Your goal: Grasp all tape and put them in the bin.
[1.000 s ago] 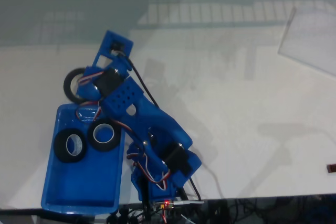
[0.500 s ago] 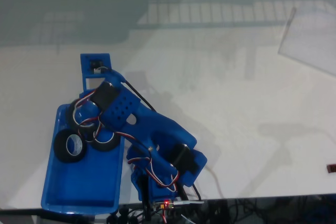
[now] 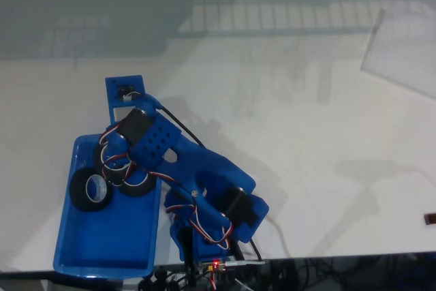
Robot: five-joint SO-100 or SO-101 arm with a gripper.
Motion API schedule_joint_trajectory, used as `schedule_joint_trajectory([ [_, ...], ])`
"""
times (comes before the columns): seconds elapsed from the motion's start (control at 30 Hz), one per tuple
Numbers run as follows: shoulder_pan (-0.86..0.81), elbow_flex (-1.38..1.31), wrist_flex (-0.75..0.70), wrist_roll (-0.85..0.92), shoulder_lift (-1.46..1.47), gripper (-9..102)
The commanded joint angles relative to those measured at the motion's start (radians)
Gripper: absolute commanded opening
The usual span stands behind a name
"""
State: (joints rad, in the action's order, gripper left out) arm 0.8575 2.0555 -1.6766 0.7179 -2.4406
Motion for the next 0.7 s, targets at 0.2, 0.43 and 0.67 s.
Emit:
schedule_joint_trajectory([
  [0.2,-0.018,-0.006,0.008,0.017,-0.011,16],
  [0.43,-0.035,-0.006,0.055,-0.054,-0.014,33],
  [0.67,-0.057,-0.006,0.086,-0.063,-0.018,32],
])
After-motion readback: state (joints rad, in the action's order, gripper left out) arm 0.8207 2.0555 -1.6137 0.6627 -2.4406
